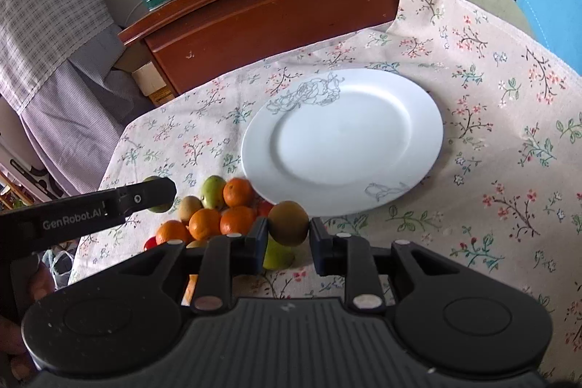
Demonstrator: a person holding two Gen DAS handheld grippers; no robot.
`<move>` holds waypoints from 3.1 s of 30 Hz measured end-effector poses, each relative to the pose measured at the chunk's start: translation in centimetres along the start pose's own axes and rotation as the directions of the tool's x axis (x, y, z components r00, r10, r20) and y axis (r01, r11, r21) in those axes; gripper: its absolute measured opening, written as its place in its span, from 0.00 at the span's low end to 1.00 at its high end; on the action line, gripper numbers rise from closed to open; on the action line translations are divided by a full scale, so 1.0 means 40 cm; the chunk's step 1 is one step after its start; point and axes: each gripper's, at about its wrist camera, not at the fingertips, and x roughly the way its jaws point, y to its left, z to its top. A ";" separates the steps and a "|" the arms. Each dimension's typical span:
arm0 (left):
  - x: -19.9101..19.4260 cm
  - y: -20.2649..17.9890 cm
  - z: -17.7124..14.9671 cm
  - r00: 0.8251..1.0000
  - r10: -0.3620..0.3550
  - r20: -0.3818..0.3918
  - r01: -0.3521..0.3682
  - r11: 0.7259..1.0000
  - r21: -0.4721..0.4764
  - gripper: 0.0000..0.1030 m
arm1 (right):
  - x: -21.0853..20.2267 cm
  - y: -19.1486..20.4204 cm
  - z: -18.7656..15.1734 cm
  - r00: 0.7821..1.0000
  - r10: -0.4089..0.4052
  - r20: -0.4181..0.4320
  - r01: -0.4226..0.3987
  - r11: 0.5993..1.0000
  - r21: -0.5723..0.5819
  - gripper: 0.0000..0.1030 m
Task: Organize fruits
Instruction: 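Carry the green apple with the left gripper onto the plate while the right gripper carries the kiwi there, then open both grippers and withdraw them from the plate toward the fruit cluster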
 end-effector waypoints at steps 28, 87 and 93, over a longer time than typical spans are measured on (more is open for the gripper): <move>0.199 -0.112 0.059 0.994 -0.066 -0.092 0.080 0.985 0.150 0.29 | 0.126 -0.111 0.101 0.994 -0.096 -0.045 0.101 0.987 0.122 0.24; -0.087 0.001 -0.104 0.985 0.133 -0.114 -0.124 0.989 0.079 0.88 | -0.041 0.002 -0.088 0.998 -0.050 -0.034 0.050 0.999 0.016 0.47; -0.071 -0.018 -0.148 0.980 0.129 -0.154 -0.113 0.988 0.107 0.88 | -0.027 0.012 -0.098 0.997 -0.055 -0.056 0.054 0.998 -0.019 0.47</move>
